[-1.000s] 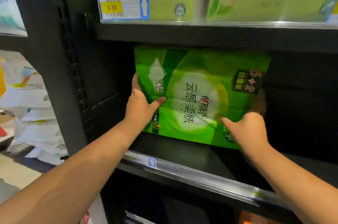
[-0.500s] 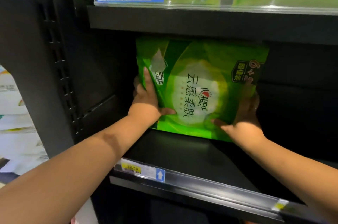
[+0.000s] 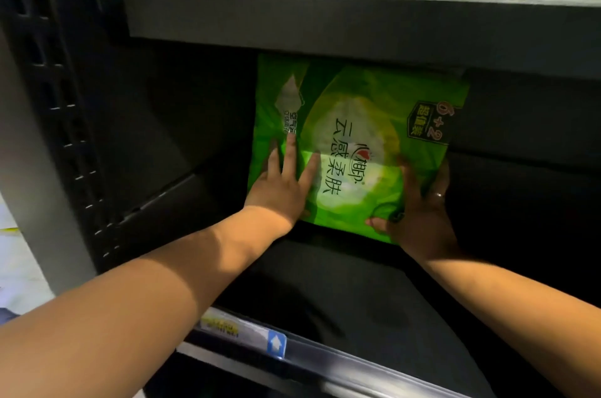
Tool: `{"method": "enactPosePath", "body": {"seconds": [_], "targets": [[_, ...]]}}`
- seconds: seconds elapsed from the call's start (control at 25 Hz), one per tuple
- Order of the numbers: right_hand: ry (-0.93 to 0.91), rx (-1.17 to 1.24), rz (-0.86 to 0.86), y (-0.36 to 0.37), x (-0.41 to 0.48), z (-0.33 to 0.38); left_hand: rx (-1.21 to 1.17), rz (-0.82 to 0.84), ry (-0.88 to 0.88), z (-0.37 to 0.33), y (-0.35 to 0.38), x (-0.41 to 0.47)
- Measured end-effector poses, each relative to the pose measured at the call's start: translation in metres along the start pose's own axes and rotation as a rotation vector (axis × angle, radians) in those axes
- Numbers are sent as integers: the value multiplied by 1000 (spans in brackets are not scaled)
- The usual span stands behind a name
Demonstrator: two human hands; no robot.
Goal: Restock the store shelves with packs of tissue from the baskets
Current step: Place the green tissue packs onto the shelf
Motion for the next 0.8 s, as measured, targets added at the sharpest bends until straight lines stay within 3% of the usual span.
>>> {"method": "enactPosePath", "body": {"seconds": [0.12, 0.32, 0.64, 0.8], "targets": [[84, 9, 87, 2, 13, -8, 42, -109, 0, -7, 6, 7], [247, -119, 249, 4, 24, -1, 87, -82, 53, -4, 10, 17], [293, -212, 345, 2, 26, 6, 104, -74, 81, 3, 8, 20], [185, -314, 439, -17, 18, 5, 37, 23, 58, 7, 1, 17]]}}
Point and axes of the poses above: each hand's wrist, its own x-axis towards the middle knuckle, its own y-axis out of the palm, z = x × y, the point moved 1 cm from there along x, towards the middle knuckle, and after that the axes turned 9 degrees about -y, right-handed, at the moved point
